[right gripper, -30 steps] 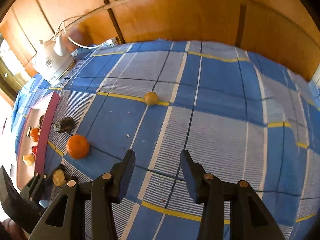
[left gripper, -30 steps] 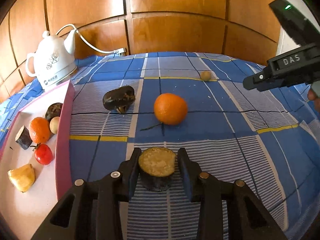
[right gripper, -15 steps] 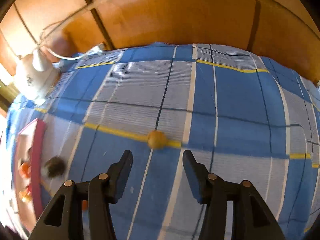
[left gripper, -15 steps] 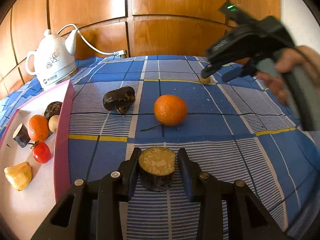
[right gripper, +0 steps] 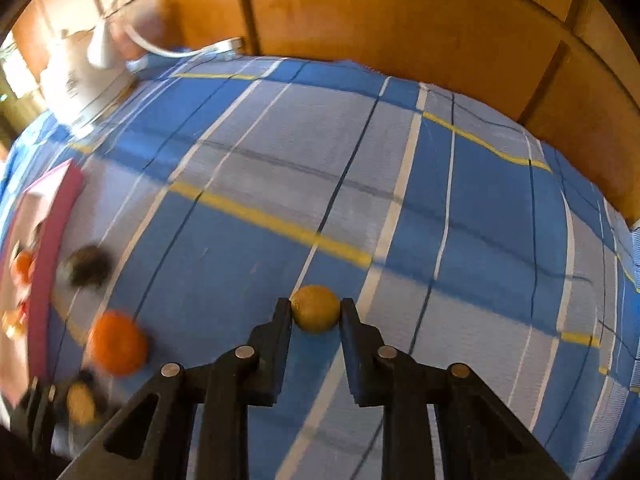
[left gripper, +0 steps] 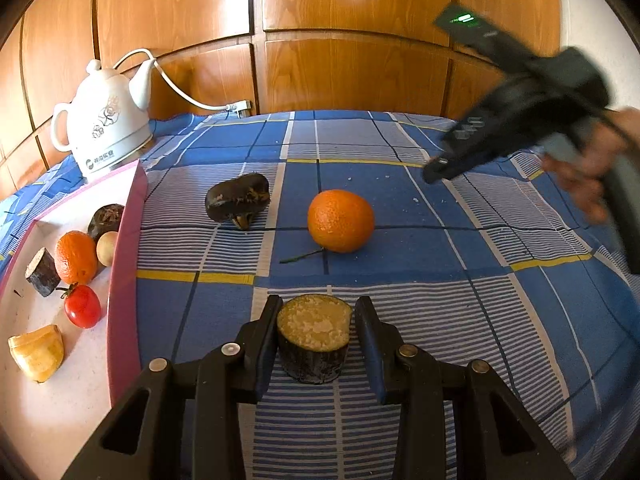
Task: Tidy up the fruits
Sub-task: 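Grasp the small yellow ball with the right gripper while the left holds the slice, then place the dark slice in the tray with the left gripper while right holds the ball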
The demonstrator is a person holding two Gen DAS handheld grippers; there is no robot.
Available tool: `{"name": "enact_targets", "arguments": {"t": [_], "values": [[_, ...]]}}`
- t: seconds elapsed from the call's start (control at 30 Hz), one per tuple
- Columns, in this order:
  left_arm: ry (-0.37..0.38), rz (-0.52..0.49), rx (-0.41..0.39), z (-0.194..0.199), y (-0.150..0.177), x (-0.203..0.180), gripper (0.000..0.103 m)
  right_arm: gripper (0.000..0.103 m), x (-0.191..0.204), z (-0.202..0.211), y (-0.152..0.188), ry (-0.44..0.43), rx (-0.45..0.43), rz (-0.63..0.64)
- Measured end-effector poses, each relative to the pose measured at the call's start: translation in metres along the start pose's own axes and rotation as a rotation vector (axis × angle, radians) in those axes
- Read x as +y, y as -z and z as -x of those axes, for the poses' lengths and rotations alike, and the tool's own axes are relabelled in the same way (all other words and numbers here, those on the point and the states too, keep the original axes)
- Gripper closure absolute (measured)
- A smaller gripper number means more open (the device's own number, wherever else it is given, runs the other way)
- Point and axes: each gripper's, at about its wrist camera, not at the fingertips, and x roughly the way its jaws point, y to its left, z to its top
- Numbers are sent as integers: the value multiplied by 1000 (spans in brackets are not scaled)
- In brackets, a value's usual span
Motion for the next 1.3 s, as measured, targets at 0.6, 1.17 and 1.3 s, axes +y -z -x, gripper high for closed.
{"name": "enact_targets", "arguments": {"t": [0.6, 1.17, 1.3], "values": [[77, 52, 127, 2, -14, 6, 72, 78, 0, -5, 45, -121, 17, 1], [153, 127, 107, 40, -25, 17, 72, 78, 9, -6, 45, -98, 19, 65], [103, 130, 102, 55, -31, 21, 72, 78, 9, -6, 45, -98, 19, 70]]}}
